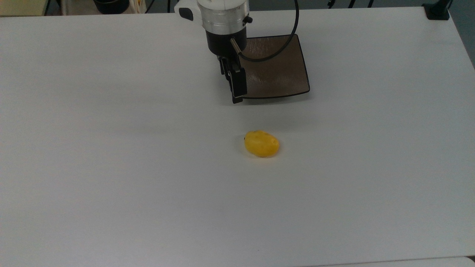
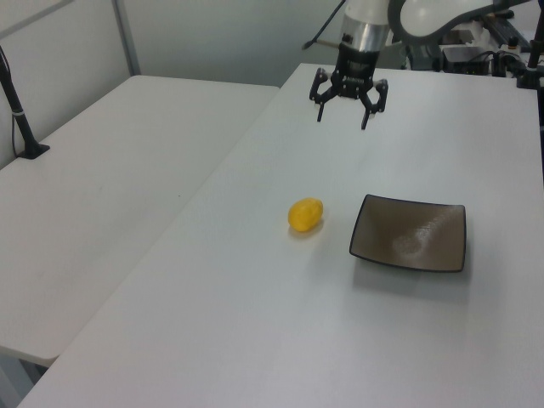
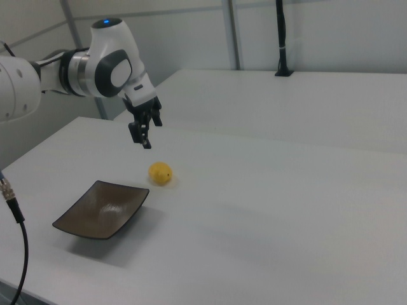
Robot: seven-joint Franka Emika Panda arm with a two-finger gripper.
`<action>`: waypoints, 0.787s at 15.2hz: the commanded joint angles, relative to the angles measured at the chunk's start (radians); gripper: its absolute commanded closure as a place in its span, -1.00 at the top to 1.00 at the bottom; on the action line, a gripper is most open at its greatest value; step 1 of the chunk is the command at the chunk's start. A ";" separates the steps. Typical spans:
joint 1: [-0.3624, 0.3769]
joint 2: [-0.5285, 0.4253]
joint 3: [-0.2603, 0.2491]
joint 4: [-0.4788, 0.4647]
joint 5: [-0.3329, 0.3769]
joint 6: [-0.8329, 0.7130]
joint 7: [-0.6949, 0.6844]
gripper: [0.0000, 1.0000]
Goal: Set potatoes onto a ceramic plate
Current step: 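Move the open gripper over the yellow potato and lower it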
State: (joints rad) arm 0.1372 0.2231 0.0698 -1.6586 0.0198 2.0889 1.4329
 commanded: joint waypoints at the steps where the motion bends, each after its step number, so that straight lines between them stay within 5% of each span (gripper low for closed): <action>1: 0.005 0.085 0.044 0.026 -0.012 0.020 0.213 1.00; 8: 0.005 0.183 0.087 0.028 -0.026 0.157 0.323 1.00; 12: 0.005 0.252 0.122 0.031 -0.157 0.194 0.438 1.00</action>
State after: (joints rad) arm 0.1390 0.4167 0.1678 -1.6513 -0.0395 2.2572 1.7651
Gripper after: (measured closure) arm 0.000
